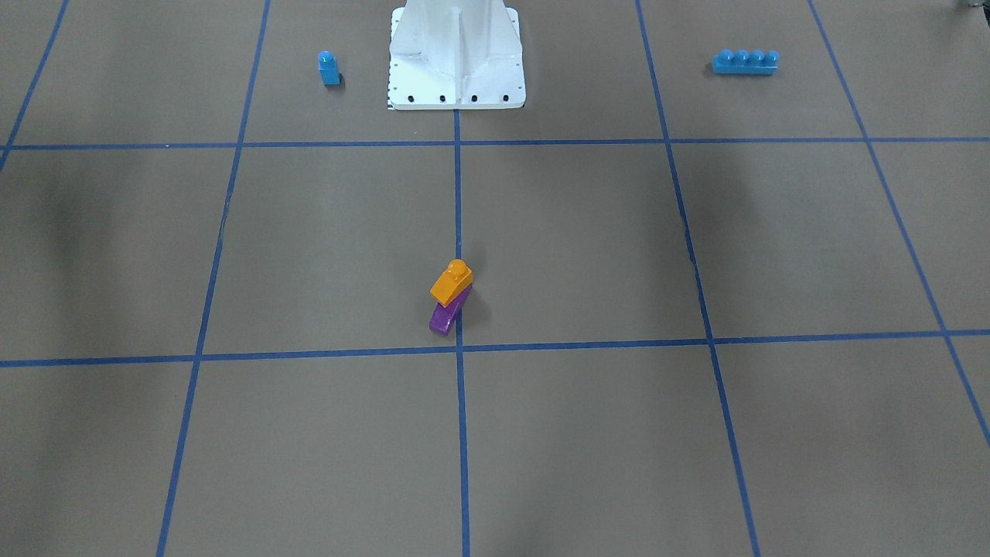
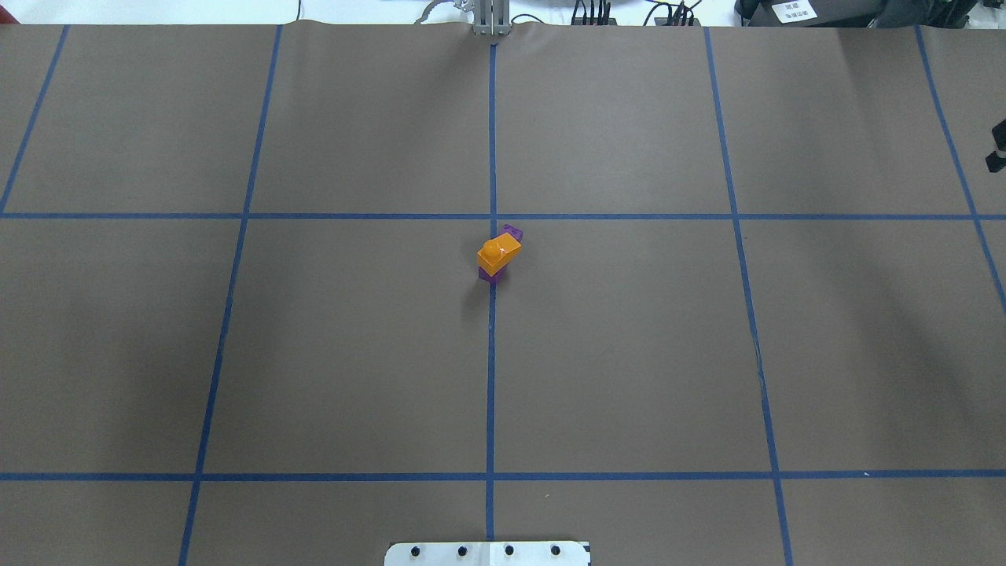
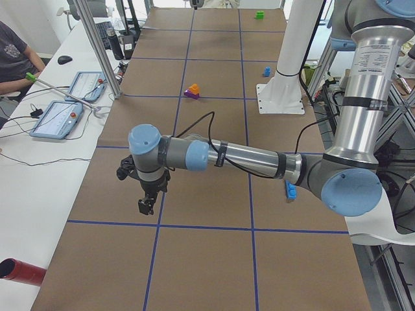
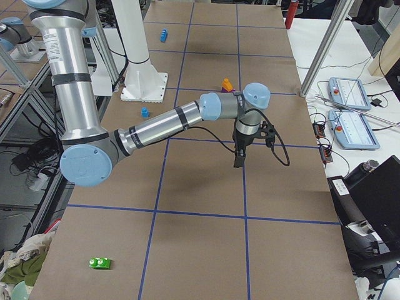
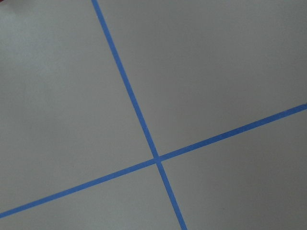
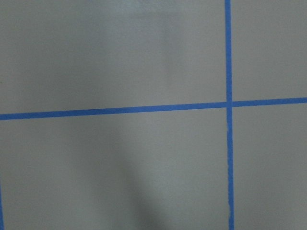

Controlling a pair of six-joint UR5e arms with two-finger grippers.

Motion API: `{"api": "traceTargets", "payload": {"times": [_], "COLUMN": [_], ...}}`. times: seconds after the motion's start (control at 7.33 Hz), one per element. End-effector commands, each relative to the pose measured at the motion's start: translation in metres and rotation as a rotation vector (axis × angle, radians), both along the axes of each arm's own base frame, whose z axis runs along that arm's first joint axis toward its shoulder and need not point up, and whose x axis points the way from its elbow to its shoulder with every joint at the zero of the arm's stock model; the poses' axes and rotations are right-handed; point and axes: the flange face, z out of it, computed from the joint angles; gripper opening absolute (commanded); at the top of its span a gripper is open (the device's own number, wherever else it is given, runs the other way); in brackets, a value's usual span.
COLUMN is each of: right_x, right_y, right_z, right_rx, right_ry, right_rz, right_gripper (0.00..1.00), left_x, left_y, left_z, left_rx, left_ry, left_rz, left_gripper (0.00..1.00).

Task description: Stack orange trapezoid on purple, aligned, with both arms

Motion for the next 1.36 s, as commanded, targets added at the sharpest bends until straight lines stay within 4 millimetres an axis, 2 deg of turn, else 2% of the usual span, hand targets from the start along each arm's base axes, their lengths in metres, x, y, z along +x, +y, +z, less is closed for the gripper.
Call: {"api": "traceTargets", "payload": {"times": [0.0, 0.27, 0.55, 0.68, 0.95, 1.23], "right_x": [0.031, 0.046, 0.048, 0.05, 0.058, 0.082], "right_y": [0.018, 0.036, 0.041, 0.046, 0.046, 0.048], "right_z": [0.046, 0.087, 0.111, 0.13, 0.132, 0.131], "right_rx": [-0.008, 0.039, 0.017, 0.026, 0.05, 0.06], "right_ry": [-0.003, -0.043, -0.064, -0.065, -0.067, -0.057], "right_rz": [0.041, 0.015, 0.01, -0.016, -0.014, 0.031], "right_gripper": [1.0, 1.0, 1.0, 1.0, 1.0, 1.0], "left_x": [-0.006, -0.007, -0.007, -0.007, -0.007, -0.008], "left_y": [0.028, 0.025, 0.026, 0.027, 0.027, 0.027], "left_z": [0.038, 0.026, 0.025, 0.026, 0.028, 0.029], "left_rx": [-0.003, -0.06, -0.074, -0.077, -0.079, -0.081], "left_ry": [0.008, 0.008, 0.007, 0.007, 0.003, 0.001], "left_rz": [-0.021, -0.023, -0.026, -0.026, -0.025, -0.025], "left_gripper": [1.0, 1.0, 1.0, 1.0, 1.0, 1.0]}}
